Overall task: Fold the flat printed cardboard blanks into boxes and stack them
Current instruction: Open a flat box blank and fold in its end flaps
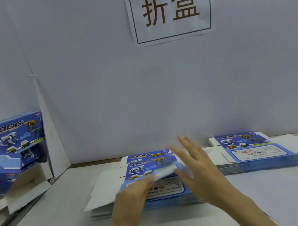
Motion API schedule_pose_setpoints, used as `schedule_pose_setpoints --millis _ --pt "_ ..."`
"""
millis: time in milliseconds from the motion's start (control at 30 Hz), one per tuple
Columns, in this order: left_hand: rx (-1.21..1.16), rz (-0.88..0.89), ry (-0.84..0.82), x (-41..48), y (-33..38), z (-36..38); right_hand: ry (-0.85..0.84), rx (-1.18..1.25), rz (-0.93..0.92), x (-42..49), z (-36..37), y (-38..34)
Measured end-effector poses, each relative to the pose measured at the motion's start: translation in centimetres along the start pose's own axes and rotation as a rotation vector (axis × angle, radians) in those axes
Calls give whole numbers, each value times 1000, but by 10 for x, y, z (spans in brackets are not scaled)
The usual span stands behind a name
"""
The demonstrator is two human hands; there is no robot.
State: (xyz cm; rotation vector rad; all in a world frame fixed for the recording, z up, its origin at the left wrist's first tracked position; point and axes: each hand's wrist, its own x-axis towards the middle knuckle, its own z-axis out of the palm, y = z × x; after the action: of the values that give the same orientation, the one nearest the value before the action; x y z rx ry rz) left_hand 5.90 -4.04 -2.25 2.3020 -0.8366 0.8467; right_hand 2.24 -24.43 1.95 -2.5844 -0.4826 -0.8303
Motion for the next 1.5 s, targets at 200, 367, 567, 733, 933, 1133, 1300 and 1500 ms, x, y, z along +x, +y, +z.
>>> schedule_pose_setpoints --millis 200,367,567,733,933,1133,1300,1500 --pt "-97 -124 507 56 29 -51 712 251 177 9 -49 -7" --pt "-862 -452 566 72 54 -65 365 765 465 16 -73 -5" --pt "-823 -477 293 64 64 -42 332 891 373 16 -63 -7" --pt "-799 -498 249 65 62 -40 328 795 382 11 -60 -8" --pt "-790 -507 255 61 71 -35 327 754 479 11 -52 -11" --pt "-808 -484 165 55 84 -22 189 925 346 10 -41 -25" --pt "-910 -483 59 59 75 -28 91 1123 372 10 -51 -19" --pt "-1079 -574 -26 58 45 -46 44 1216 485 9 -64 2"
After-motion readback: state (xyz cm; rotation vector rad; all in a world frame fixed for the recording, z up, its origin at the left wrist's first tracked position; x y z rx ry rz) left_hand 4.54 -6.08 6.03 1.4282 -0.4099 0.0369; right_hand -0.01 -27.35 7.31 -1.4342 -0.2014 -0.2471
